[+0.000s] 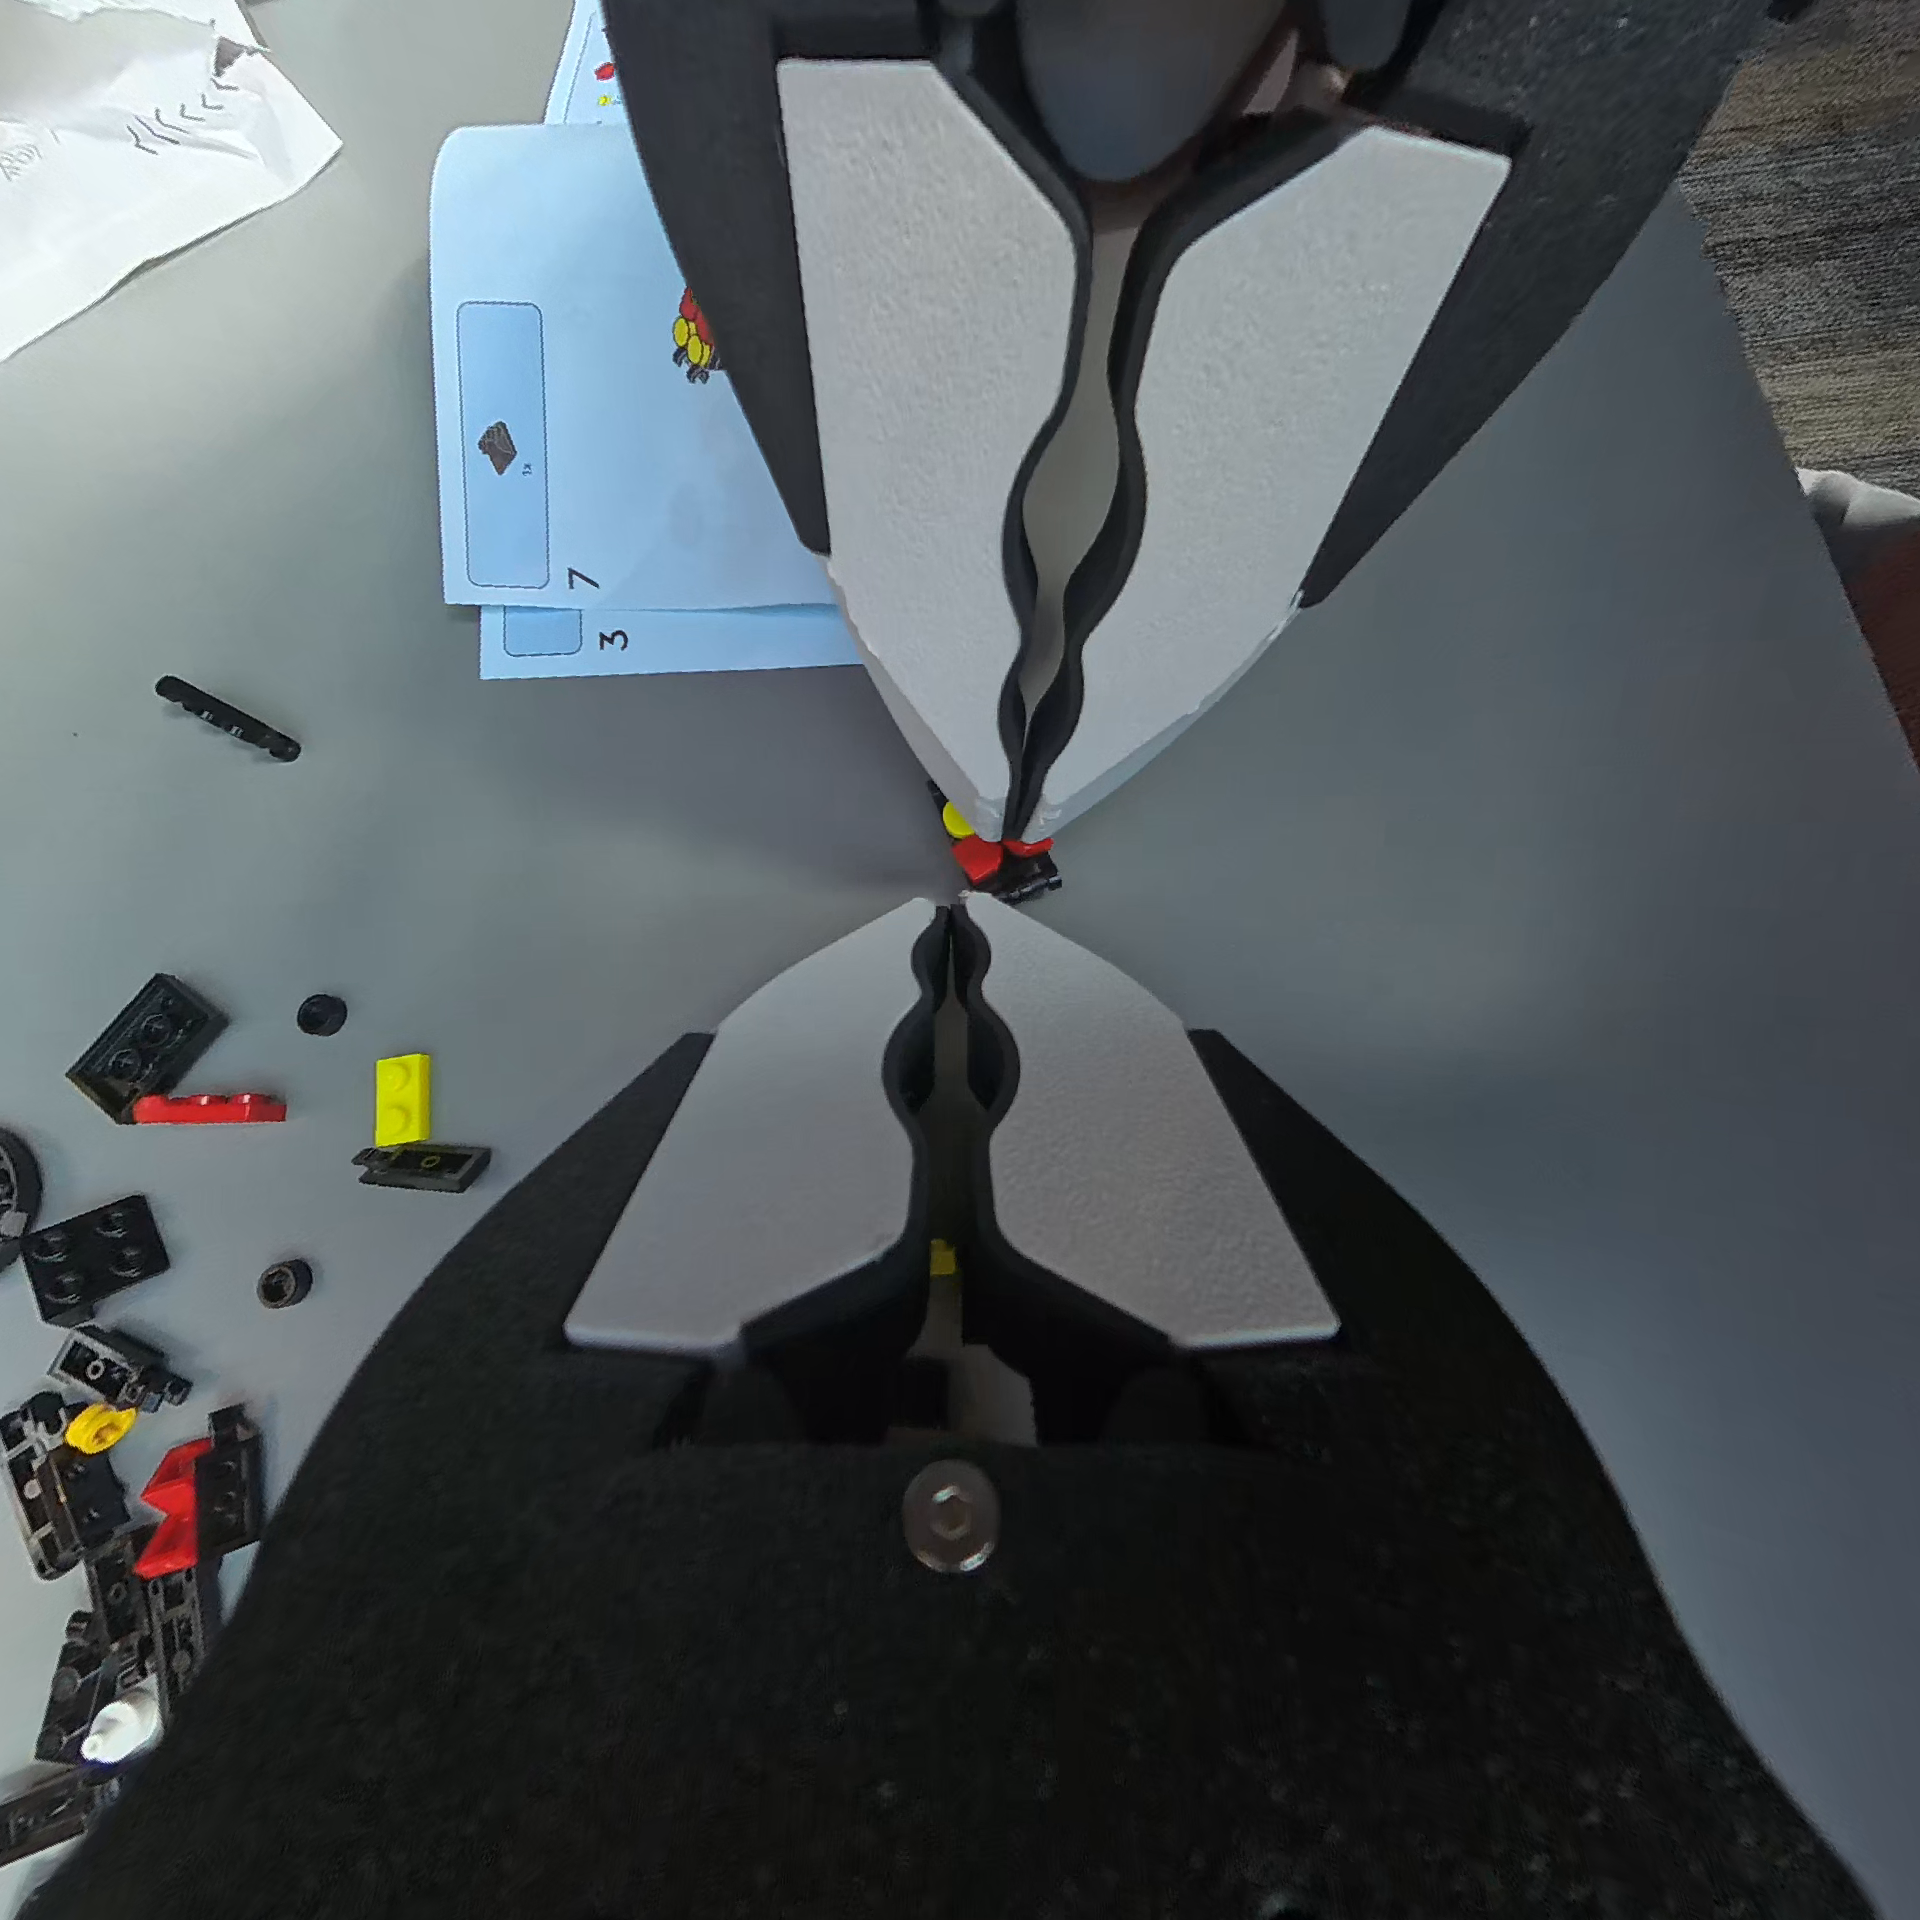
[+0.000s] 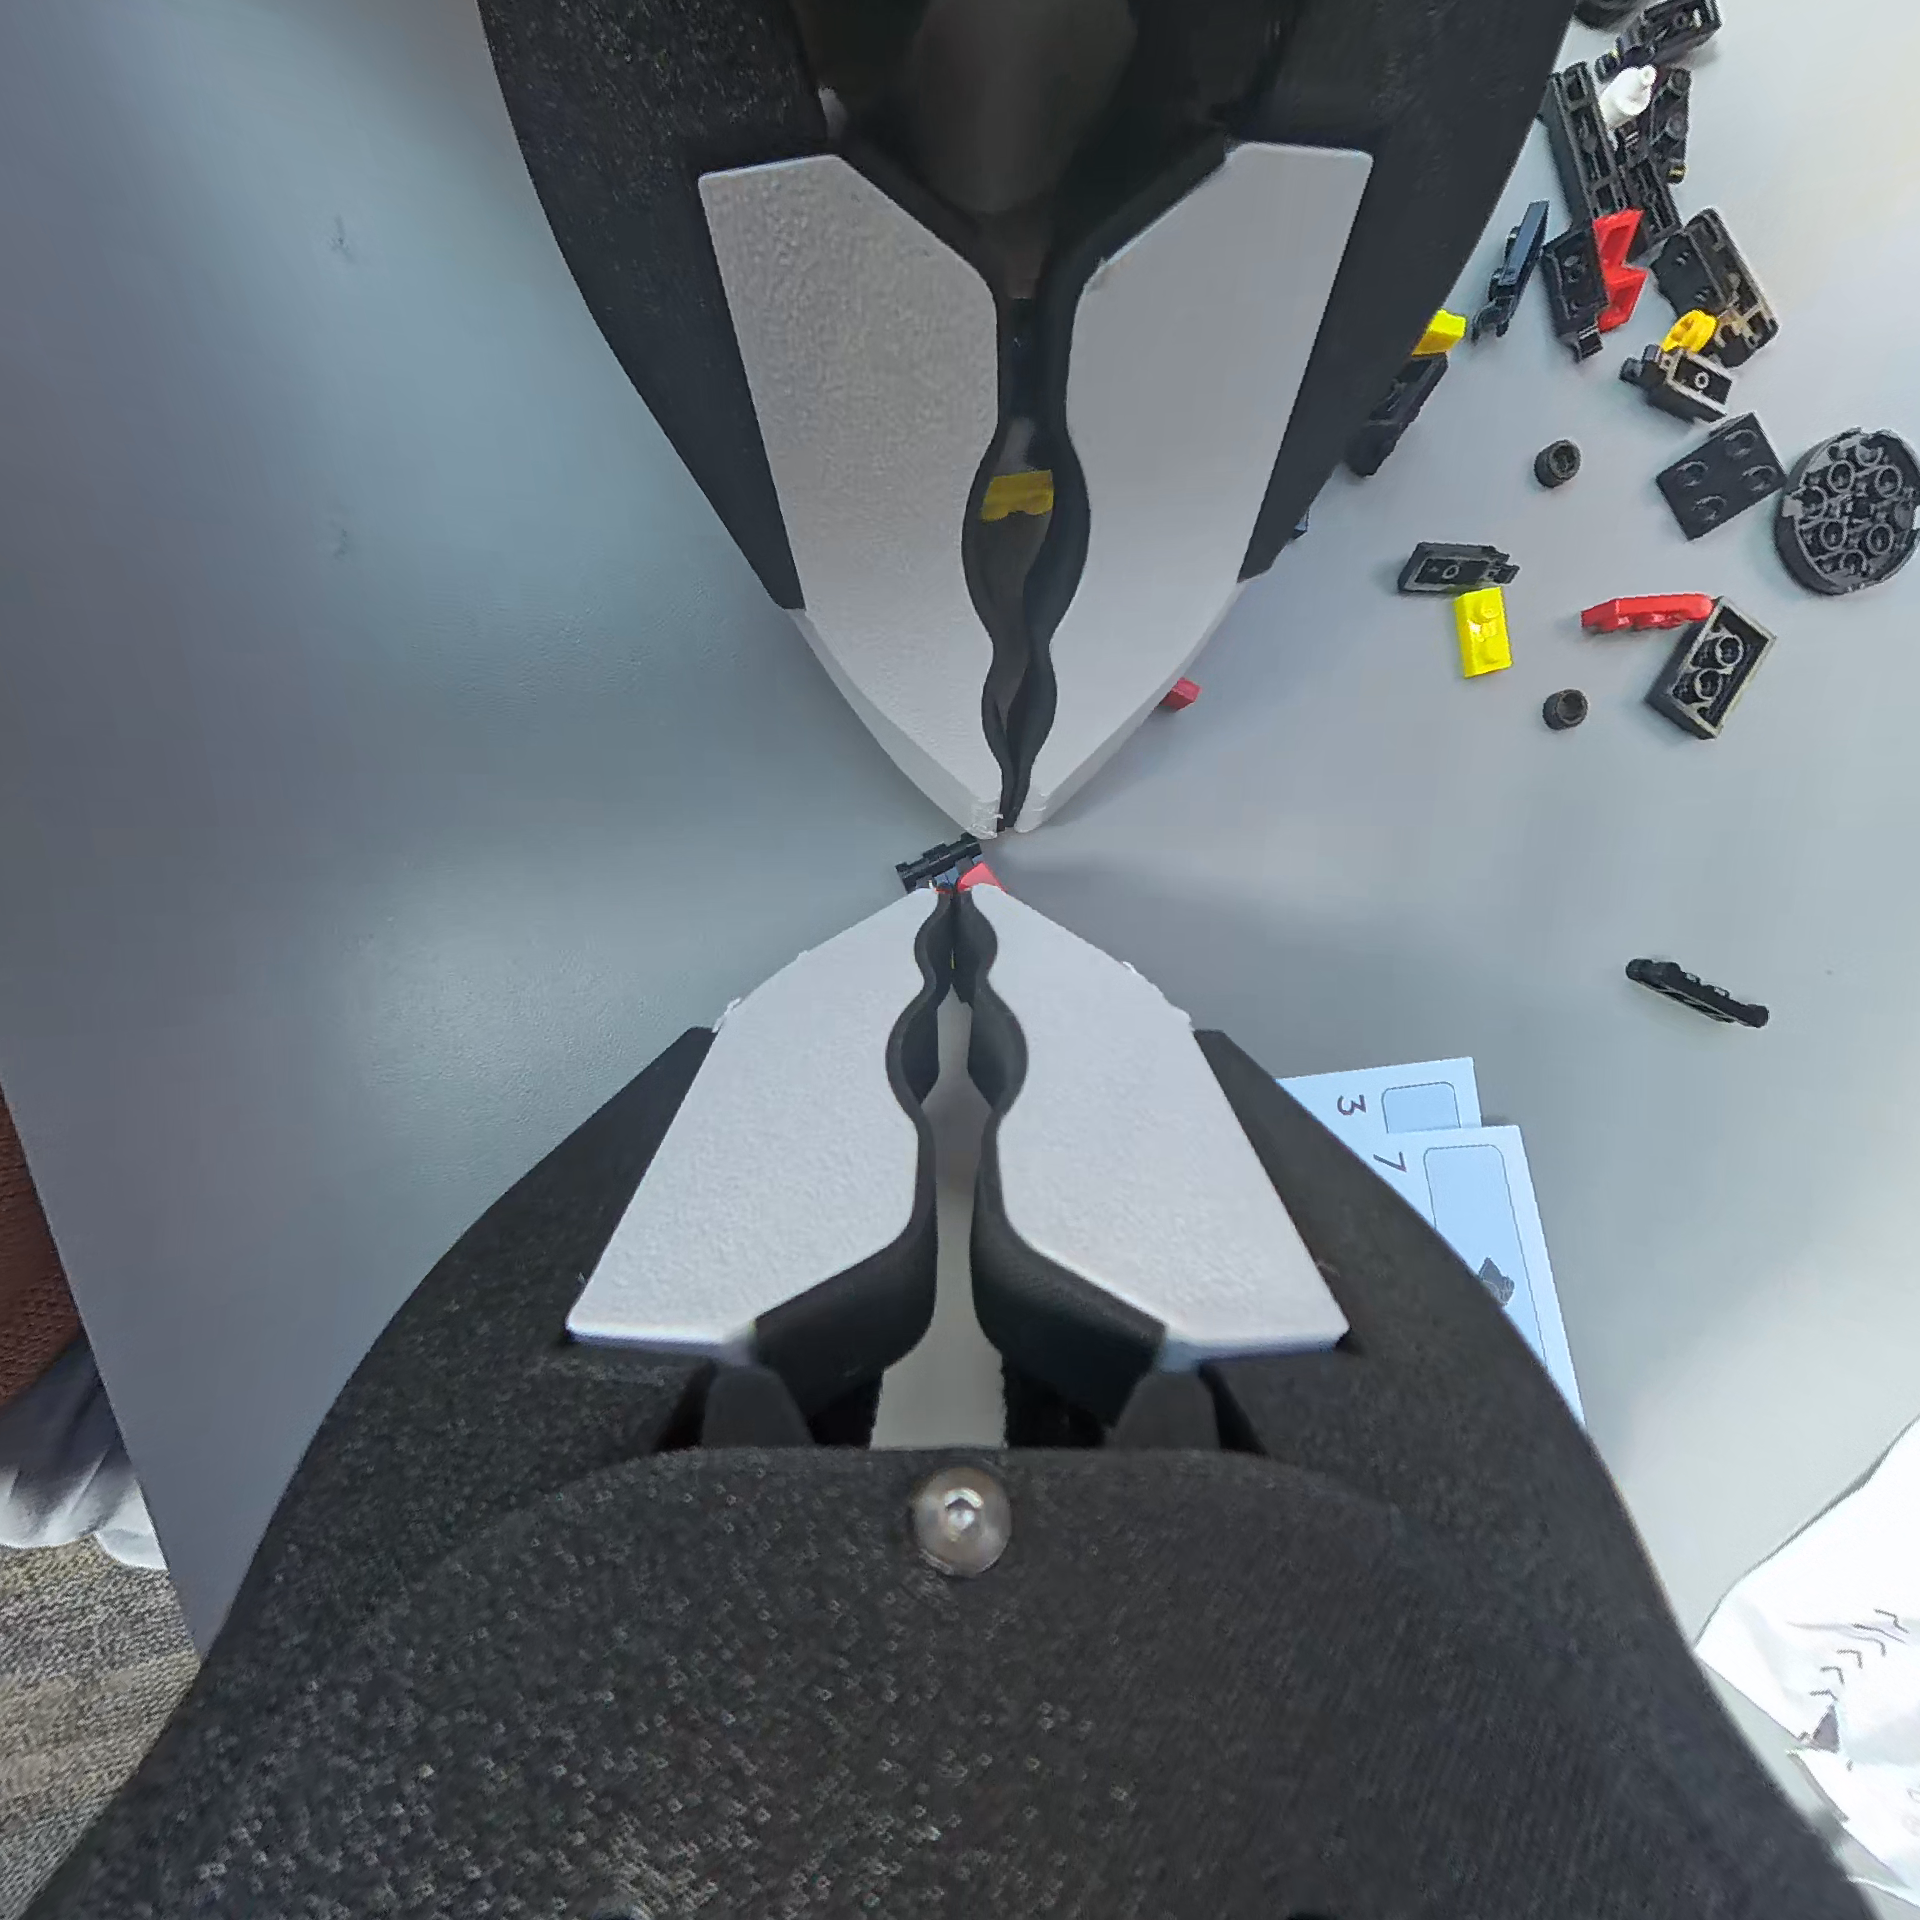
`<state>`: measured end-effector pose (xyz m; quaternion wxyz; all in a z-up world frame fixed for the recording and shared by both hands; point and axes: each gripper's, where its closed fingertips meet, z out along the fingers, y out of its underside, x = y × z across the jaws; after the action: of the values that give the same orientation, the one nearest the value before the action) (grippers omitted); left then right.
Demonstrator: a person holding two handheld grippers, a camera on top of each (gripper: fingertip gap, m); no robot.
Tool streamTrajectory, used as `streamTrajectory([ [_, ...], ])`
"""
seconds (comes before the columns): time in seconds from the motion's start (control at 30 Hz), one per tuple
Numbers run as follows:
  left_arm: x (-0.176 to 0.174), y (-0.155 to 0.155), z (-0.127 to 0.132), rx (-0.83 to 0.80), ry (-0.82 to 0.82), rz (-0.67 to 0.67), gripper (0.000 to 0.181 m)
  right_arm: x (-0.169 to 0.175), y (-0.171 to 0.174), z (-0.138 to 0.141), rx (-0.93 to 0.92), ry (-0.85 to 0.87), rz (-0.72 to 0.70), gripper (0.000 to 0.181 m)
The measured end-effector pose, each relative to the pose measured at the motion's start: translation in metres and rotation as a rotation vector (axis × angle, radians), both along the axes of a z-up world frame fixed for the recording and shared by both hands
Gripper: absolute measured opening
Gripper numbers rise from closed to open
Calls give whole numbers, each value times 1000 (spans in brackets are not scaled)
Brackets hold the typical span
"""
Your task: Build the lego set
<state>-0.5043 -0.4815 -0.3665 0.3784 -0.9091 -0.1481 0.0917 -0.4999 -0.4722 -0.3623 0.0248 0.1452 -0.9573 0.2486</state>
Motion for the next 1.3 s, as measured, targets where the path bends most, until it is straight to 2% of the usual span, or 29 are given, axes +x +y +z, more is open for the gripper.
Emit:
streamTrajectory([
  [0.4,2,3,-1,15,-24,-20,0,-1,1,-1,23,8,17,0],
  [1.3,0,4,-3,30,-76,-56,0,-2,0,-6,128,-108,47,0],
])
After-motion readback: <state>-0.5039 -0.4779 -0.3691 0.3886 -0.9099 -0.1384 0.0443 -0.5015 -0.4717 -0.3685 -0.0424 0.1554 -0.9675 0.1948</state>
